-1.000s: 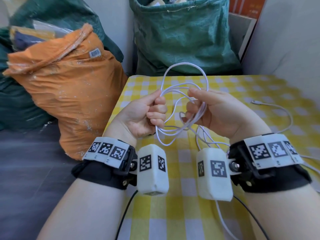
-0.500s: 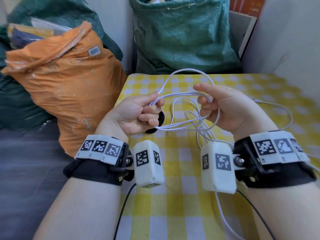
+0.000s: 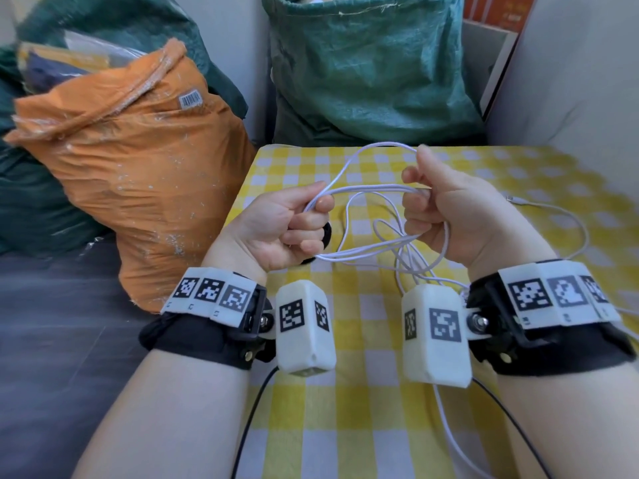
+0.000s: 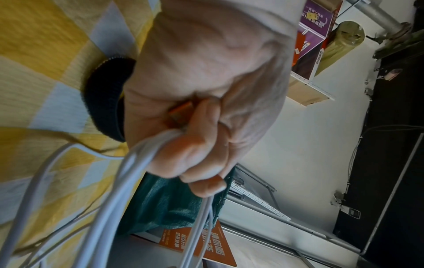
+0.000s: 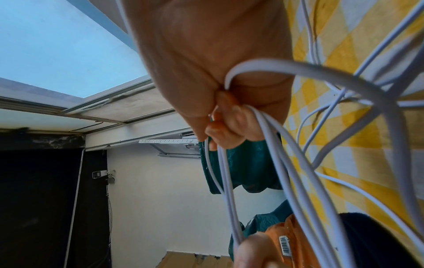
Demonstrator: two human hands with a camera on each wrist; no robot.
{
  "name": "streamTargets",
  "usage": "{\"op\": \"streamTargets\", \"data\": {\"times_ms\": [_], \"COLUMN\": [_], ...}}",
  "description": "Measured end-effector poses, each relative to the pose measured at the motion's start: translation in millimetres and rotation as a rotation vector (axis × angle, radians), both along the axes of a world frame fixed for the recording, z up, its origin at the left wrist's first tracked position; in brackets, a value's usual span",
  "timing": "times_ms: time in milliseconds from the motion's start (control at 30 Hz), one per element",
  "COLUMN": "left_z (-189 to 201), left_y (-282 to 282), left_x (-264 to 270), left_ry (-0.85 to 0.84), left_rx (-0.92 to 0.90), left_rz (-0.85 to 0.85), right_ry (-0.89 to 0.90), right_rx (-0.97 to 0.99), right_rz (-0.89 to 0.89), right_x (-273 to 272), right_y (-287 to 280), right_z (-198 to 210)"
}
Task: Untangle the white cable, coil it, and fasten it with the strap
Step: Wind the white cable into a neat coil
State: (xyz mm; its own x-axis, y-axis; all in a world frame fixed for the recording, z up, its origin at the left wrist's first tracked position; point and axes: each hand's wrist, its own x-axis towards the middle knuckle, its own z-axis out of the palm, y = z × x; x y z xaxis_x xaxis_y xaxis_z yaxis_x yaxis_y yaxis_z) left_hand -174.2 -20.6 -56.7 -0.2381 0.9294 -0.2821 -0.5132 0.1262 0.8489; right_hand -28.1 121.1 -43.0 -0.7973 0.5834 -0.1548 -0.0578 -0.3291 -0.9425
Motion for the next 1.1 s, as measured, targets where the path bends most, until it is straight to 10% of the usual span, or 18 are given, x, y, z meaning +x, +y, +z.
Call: {"op": "streamTargets", "data": {"times_ms": [800,1100], "left_z": [-8.5,-14.1], "left_y": [-13.8,-13.5], "left_x": [-30.7,-44.4], "left_ry": [-0.288,-0.53], "left_rx": [0.182,0.342], "left_rz": [0.276,0.29], "right_ry": [-0.134,-0.372], "right_rx": [0.148,0.594], "right_rz": [-0.221,-0.001], "right_x": [7.9,3.6], "right_y": [12.6,5.5], "right_z": [-4.3,-7.5]}}
